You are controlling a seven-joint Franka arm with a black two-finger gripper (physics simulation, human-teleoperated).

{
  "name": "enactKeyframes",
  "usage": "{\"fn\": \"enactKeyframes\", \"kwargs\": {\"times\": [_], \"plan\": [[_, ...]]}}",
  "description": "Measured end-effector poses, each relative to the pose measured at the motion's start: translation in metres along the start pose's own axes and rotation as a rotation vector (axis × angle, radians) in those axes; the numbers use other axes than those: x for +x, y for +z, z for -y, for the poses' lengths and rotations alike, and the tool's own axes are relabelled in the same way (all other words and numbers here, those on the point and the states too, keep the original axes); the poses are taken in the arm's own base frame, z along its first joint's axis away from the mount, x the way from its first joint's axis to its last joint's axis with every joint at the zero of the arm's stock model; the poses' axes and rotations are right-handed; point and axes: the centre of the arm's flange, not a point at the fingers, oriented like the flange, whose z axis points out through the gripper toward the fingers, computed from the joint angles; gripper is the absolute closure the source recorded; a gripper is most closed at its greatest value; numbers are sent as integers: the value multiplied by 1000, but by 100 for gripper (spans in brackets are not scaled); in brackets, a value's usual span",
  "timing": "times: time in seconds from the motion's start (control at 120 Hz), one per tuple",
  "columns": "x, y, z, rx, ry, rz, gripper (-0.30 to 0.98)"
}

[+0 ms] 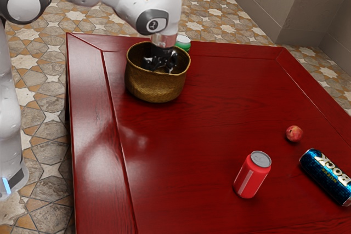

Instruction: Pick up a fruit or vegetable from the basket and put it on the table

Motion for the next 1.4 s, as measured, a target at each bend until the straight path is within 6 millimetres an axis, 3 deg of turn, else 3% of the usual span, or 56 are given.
{"fn": "enactKeyframes", "kwargs": {"times": [0.242, 0.458, 0.917, 1.192, 1.4], "plan": [[1, 9, 3, 11, -8, 10, 0], [1, 11, 3, 12, -16, 20, 11], [4, 16, 6, 25, -52, 64, 16], [6, 18, 7, 31, -67, 77, 31], [8, 19, 12, 36, -73, 80, 33]]}}
